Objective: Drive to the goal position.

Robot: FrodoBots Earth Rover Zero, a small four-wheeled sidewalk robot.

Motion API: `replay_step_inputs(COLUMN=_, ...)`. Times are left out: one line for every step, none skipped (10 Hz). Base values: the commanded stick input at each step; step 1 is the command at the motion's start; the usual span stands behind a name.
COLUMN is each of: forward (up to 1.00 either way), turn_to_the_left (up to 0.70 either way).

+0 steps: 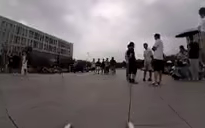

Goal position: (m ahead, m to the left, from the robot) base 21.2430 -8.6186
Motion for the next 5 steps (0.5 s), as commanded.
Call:
replay_step_inputs(forward=0.70, turn_to_the_left=-0.14)
replay_step_inputs(forward=0.70, turn_to_the_left=-0.14)
replay_step_inputs(forward=0.70, turn_to_the_left=-0.14)
replay_step_inputs(forward=0.70, turn_to_the_left=-0.14)
replay_step_inputs(forward=0.70, turn_to_the_left=-0.14)
